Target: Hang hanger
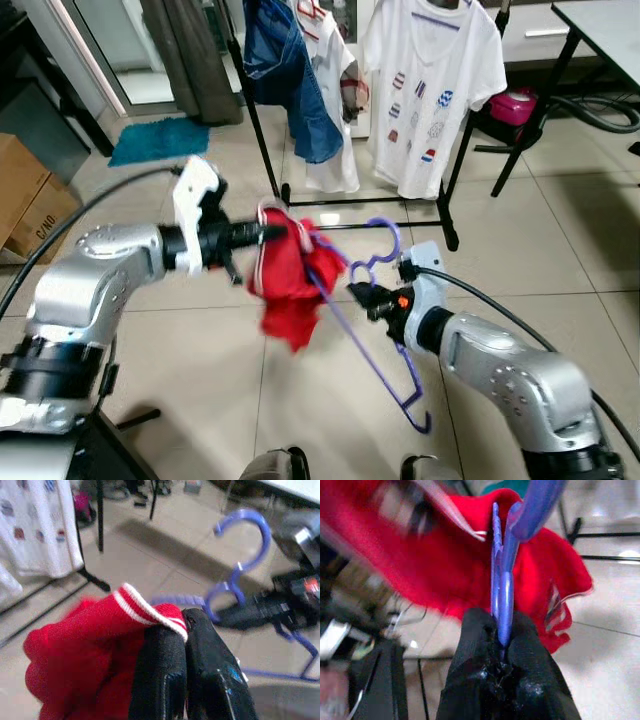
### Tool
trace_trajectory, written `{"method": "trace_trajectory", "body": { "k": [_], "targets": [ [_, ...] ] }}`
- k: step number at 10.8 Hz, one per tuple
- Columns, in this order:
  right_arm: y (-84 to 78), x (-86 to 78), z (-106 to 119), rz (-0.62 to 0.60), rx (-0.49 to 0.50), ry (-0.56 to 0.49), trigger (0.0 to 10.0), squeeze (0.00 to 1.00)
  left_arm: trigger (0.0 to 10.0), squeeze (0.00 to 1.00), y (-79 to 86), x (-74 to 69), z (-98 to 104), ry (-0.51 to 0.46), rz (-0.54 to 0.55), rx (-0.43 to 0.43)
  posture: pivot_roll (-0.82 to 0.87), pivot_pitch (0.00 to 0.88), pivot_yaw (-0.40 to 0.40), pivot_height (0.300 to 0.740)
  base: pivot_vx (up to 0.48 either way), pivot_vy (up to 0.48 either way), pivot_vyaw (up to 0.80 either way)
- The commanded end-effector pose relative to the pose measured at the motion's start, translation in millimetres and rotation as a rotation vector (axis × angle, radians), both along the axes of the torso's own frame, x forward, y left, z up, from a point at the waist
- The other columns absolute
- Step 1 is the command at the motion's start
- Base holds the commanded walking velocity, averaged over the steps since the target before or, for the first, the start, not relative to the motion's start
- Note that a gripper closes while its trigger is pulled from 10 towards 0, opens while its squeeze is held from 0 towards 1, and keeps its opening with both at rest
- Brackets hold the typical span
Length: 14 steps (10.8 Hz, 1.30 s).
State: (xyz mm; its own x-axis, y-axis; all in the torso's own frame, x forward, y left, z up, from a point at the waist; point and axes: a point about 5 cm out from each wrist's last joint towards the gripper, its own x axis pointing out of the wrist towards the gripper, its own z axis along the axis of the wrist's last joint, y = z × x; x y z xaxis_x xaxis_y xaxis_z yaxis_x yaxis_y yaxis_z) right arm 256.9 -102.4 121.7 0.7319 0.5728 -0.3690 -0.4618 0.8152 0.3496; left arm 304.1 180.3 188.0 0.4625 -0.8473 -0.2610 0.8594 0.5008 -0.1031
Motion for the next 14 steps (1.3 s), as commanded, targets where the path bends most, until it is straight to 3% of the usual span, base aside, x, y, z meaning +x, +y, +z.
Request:
{"method": "trace_trajectory", "body": {
  "k": [1, 2, 4, 5, 9, 14],
  "targets": [
    [-1.4, 3.4, 3, -0.052, 0.018, -0.009, 10.0, 0.0, 0.0, 0.0, 4.0, -3.3, 2, -0.008, -0.009, 0.045, -0.06, 0.12, 0.163, 0.74, 0.0, 0.0, 0.0],
    [-2.1, 4.4, 4, -0.098, 0.072, 0.01, 10.0, 0.0, 0.0, 0.0, 10.7, -2.5, -2, -0.026, 0.012, 0.127, -0.06, 0.119, 0.163, 0.74, 0.0, 0.0, 0.0],
    [-8.0, 14.7, 5, -0.262, 0.216, 0.064, 10.0, 0.0, 0.0, 0.0, 6.8, -17.4, -6, -0.029, -0.15, 0.172, -0.06, 0.117, 0.168, 0.74, 0.0, 0.0, 0.0],
    [-7.0, 16.8, 4, -0.289, 0.252, 0.083, 10.0, 0.0, 0.0, 0.0, 4.0, -22.9, -9, -0.009, -0.195, 0.176, -0.06, 0.116, 0.169, 0.74, 0.0, 0.0, 0.0],
    [11.1, 43.7, 12, -0.41, 0.376, 0.097, 10.0, 0.0, 0.0, 0.0, -30.4, -44.4, -31, 0.045, -0.307, 0.089, -0.05, 0.113, 0.181, 0.74, 0.0, 0.0, 0.0],
    [-1.6, 94.9, 40, -0.638, 0.583, 0.046, 10.0, 0.0, 0.0, 0.0, -51.0, -43.6, -29, 0.024, -0.261, -0.036, -0.05, 0.09, 0.158, 0.74, 0.0, 0.0, 0.0]
  ]
}}
